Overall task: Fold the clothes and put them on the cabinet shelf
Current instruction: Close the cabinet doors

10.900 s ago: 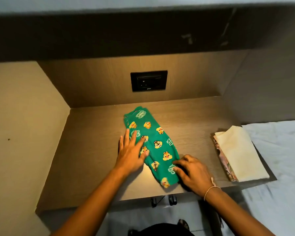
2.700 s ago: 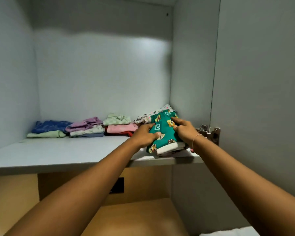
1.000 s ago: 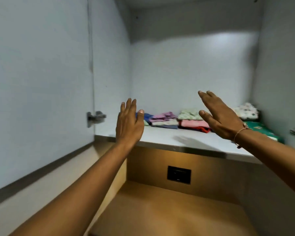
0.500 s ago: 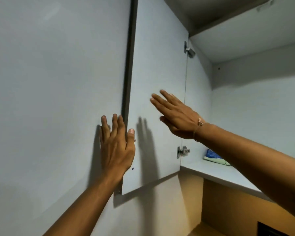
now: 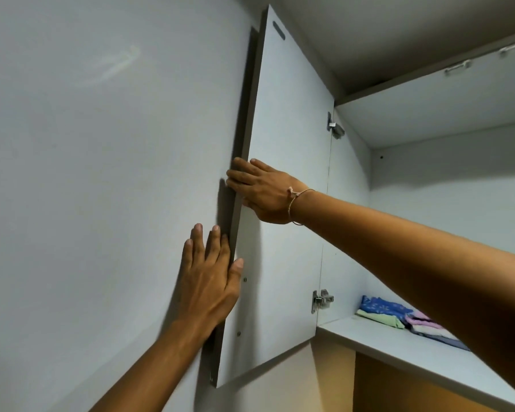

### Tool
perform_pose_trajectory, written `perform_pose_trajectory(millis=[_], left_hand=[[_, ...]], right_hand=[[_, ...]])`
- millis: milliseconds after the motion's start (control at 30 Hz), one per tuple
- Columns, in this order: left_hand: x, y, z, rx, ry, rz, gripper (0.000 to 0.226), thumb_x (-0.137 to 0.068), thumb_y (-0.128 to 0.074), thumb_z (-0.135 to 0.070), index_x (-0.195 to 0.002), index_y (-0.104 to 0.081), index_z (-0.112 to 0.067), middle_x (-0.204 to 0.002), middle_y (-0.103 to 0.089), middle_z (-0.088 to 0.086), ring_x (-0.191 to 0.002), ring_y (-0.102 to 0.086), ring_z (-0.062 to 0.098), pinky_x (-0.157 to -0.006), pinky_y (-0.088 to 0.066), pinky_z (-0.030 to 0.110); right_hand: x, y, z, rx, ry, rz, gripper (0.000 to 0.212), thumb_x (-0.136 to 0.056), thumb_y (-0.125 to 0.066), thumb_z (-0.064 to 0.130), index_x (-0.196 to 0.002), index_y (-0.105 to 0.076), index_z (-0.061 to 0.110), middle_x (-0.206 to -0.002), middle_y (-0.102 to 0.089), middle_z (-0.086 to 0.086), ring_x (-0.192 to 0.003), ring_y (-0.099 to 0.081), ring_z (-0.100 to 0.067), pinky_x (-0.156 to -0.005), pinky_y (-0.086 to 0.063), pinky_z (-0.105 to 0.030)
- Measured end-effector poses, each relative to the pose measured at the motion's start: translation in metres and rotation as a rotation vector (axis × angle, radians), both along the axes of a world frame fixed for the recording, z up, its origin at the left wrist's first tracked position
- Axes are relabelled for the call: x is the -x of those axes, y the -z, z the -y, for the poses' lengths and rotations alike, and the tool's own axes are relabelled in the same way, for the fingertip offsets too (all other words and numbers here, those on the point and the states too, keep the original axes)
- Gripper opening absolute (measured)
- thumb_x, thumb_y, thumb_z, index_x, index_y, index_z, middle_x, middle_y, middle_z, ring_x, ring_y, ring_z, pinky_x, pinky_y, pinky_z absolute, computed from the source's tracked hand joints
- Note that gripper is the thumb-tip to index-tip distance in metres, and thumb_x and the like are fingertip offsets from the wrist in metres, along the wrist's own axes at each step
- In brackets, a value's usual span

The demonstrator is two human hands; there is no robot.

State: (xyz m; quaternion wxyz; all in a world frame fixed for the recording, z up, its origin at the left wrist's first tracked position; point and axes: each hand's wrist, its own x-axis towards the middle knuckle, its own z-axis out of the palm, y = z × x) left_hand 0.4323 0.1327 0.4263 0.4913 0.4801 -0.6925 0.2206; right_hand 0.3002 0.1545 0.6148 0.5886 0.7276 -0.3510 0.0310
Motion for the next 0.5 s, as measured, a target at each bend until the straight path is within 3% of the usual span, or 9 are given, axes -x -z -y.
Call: perform_pose_trajectory(millis=[133,233,367,500], left_hand=[[0.025,0.008,-0.013,0.122,0.255,-0.119,0.062,-0.096,-0.017,-0.049,-0.152,-0.020,-0.021,-0.162,-0.004,-0.005,-0.148,0.018,0.017,-0.121,0.004,0.048],[0.061,0.014,-0.029,0.184,0.519,-0.146,0.060,-0.098,-0.017,-0.051,-0.153,-0.016,-0.027,-0.162,-0.004,-0.012,-0.148,0.018,0.017,-0.121,0.001,0.051],[0.135,0.016,-0.039,0.222,0.793,-0.038,0.054,-0.100,-0.013,-0.053,-0.152,-0.008,-0.039,-0.161,-0.003,-0.021,-0.149,0.013,0.017,-0.118,-0.003,0.048],[0.217,0.002,-0.015,0.141,0.832,0.152,0.055,-0.099,-0.015,-0.053,-0.151,-0.006,-0.038,-0.160,0.000,-0.022,-0.147,0.016,0.007,-0.122,0.000,0.042]], right_hand=[[0.031,0.004,-0.030,0.005,-0.009,0.009,0.058,-0.101,-0.031,0.038,-0.152,-0.020,0.015,-0.161,-0.018,-0.006,-0.150,0.000,-0.028,-0.119,0.001,-0.039],[0.071,0.012,-0.062,-0.025,-0.027,0.071,0.062,-0.100,-0.024,0.046,-0.153,-0.017,0.016,-0.162,-0.011,-0.006,-0.149,0.007,-0.027,-0.122,0.001,-0.043],[0.153,0.027,-0.108,-0.023,-0.072,0.218,0.064,-0.099,-0.024,0.048,-0.153,-0.015,0.015,-0.163,-0.003,-0.006,-0.149,0.011,-0.023,-0.122,0.001,-0.042],[0.238,0.047,-0.139,0.067,0.052,0.363,0.064,-0.100,-0.028,0.042,-0.154,-0.011,0.011,-0.163,0.002,-0.009,-0.150,0.010,-0.021,-0.123,0.000,-0.037]])
